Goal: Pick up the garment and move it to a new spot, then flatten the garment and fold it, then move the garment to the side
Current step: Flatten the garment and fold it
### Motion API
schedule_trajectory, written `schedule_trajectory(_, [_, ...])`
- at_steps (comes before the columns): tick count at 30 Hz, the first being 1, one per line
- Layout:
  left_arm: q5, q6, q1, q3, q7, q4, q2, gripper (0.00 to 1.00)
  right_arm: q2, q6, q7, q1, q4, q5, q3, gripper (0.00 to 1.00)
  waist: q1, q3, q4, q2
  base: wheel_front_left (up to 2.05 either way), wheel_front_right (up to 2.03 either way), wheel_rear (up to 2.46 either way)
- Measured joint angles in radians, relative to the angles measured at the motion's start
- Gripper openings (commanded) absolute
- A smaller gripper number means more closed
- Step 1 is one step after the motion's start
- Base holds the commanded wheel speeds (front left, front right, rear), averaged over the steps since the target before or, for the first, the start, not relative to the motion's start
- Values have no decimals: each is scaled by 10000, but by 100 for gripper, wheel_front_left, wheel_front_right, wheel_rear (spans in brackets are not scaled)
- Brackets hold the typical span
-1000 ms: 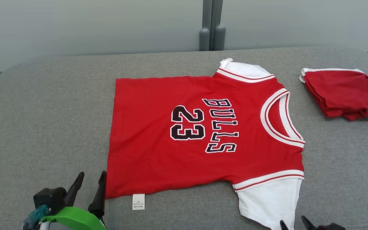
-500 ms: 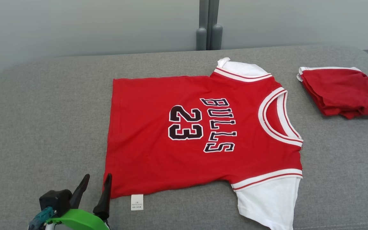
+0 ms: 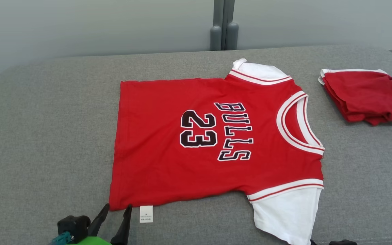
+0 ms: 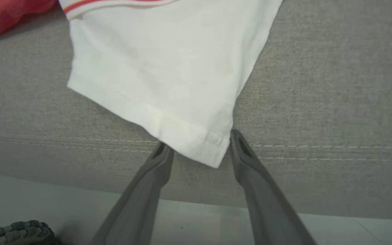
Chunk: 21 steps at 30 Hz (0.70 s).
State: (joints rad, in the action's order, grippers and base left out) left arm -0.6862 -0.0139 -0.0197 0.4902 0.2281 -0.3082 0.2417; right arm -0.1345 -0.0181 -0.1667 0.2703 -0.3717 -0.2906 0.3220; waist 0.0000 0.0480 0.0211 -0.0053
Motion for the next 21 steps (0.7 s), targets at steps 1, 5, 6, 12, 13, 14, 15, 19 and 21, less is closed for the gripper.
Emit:
schedule_trajectory(1, [-29,25,-3,10,-42,-8,0,100,27,10,2,-12,-33,-13,15,33,0,18,-3,0,0,0,0])
schedule_trajectory(5, [-61,115,1,6,-88,-35,-2,100,71,92,2,-184,-165,-98,25,0,0,132,-15,0,0,0,0])
schedule_trajectory(6, [-59,134,1,6,-88,-59,-2,100,71,92,2,-225,-188,-98,21,0,0,145,-16,0,0,0,0])
schedule_trajectory(12, [-104,140,15,-10,-265,-382,-2,100,71,196,2,-339,-343,-100,29,0,0,223,-35,0,0,0,0])
schedule_trajectory(13, [-196,142,20,-27,-272,-410,-10,100,71,198,2,-367,-357,-100,31,0,0,236,-43,0,0,0,0])
schedule_trajectory(14, [-291,148,35,-50,-293,-435,-25,100,71,209,0,-378,-368,-100,31,0,0,250,-51,0,0,0,0])
schedule_trajectory(15, [-341,151,56,-63,-293,-466,-46,100,71,244,-2,-383,-372,-100,29,0,0,264,-58,0,0,0,0])
schedule_trajectory(19, [-399,240,284,-81,-293,-602,-69,100,71,288,-15,-437,-408,-100,29,0,0,333,-86,0,0,0,0])
schedule_trajectory(21, [-397,278,438,-81,-295,-656,-71,100,67,297,-44,-482,-433,-100,42,0,0,395,-96,0,0,0,0])
